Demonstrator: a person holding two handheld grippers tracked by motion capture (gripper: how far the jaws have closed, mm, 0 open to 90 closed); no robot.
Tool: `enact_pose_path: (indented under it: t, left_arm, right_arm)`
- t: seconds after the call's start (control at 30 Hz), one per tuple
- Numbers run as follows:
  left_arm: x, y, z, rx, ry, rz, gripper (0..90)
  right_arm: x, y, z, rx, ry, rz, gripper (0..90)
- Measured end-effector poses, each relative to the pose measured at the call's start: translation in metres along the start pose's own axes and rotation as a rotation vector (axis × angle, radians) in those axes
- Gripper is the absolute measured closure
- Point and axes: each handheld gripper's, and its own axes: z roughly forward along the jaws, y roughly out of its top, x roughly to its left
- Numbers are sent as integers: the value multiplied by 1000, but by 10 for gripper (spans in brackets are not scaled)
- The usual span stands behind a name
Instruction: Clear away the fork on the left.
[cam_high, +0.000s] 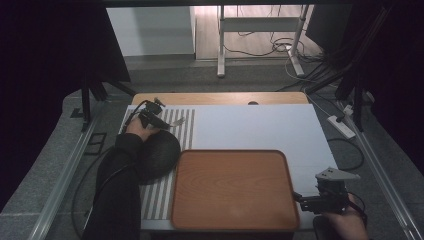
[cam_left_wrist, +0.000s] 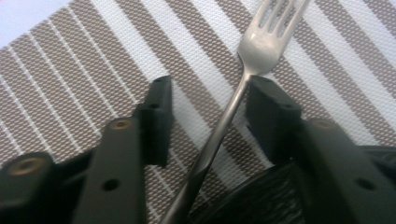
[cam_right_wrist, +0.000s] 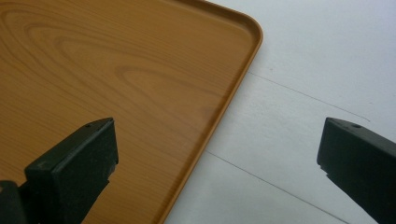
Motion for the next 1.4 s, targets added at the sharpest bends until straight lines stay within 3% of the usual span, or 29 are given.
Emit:
enact_pose_path:
  t: [0.27,0.4,0.53,0.7,1.0,1.17,1.27,1.4]
  left_arm:
    - [10,-8,-4,-5,-15,-3,785]
    - [10,-10,-6,1,-25,32,850]
    - [13,-11,-6,-10,-41,29,853]
    - [15,-12,-10,-15,2,57,854]
    - [31,-17,-25,75,96,73,854]
    - [34,-21,-36,76,97,67,854]
    - [33,-24,-47,59,64,32,854]
    - [28,-27,-56,32,16,31,854]
  right_arm:
    - [0,0,0,-1,0,2,0]
    - [0,0,0,0,-1,0,0]
    - [0,0,0,-1,-1,1,0]
    - [0,0,0,-1,-1,1,0]
    - [0,0,-1,-2,0,0,0]
    - [0,0,0,0,-1,1,0]
    - [0,0,0,-1,-1,-1,0]
    - [0,0,0,1,-2,-3,0]
